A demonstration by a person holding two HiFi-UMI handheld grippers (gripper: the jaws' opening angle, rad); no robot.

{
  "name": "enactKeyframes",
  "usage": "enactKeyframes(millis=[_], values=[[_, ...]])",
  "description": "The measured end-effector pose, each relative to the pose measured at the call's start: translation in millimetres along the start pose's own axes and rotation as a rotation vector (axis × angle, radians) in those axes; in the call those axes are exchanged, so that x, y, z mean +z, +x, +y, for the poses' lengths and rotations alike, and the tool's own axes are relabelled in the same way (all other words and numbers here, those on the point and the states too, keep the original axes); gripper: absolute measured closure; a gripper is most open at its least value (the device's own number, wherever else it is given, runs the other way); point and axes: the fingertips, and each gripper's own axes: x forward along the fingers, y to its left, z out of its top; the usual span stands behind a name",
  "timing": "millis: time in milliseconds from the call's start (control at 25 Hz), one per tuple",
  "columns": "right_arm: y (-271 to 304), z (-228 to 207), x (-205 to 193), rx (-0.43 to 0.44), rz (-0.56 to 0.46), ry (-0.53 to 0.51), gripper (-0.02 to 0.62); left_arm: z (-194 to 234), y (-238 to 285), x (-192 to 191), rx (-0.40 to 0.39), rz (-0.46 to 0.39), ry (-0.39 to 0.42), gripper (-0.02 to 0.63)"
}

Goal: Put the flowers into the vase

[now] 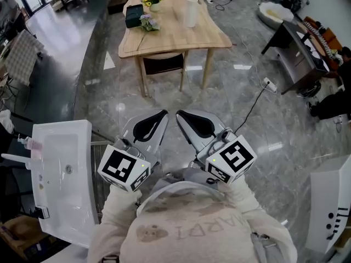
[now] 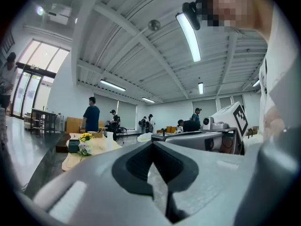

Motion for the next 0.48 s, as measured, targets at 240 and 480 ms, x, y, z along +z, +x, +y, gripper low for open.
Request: enactKeyframes(millis=[240,480], values=[[-5.0,5.4,-4.1,-0.027,0.0,0.003,0.567,2.7,-6.3,-8.1,-0.006,-0.003,0.001,0.606],[4.0,-12.1,-7.1,-0.022,-0.006,0.052,0.532,16.5,5.2,-10.4,-0.012,-0.001,-0.002,0.606]])
